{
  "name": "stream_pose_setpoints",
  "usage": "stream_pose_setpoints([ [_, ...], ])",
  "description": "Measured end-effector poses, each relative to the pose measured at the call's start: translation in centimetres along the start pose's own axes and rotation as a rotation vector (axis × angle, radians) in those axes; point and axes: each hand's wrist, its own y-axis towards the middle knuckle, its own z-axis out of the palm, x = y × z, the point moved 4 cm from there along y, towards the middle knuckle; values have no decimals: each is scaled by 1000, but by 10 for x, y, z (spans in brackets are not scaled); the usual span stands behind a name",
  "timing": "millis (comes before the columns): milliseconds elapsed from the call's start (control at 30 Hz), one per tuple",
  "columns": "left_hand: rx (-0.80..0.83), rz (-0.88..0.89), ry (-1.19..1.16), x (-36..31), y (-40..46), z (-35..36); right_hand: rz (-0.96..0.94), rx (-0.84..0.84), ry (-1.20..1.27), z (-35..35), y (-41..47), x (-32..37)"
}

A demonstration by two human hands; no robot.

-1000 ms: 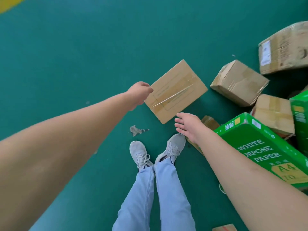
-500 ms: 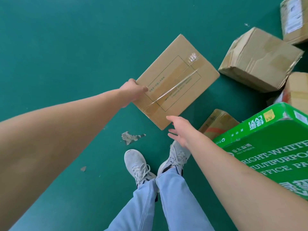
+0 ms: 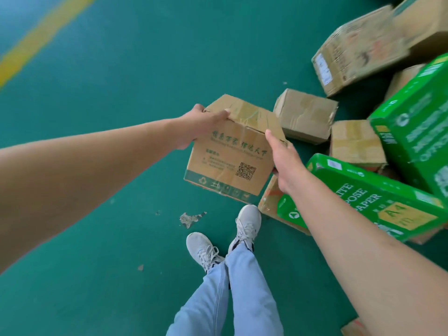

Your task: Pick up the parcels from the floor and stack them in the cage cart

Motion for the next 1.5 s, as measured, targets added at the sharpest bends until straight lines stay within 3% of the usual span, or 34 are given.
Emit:
stream_pose_setpoints([
  [167, 71, 41, 15, -65, -134, -3, -62, -29, 44, -68, -130, 51],
  [333, 157, 181, 62, -116, -291, 9, -134, -166, 117, -148, -285, 76],
  [633, 309, 416, 238, -155, -512, 56, -243, -420, 284, -253, -517, 35],
  [1100, 488, 606, 395, -142, -686, 235, -112, -540, 451, -392, -696, -104],
  [1500, 550, 730, 486, -144, -809, 434, -259, -733, 711, -559, -752, -225],
])
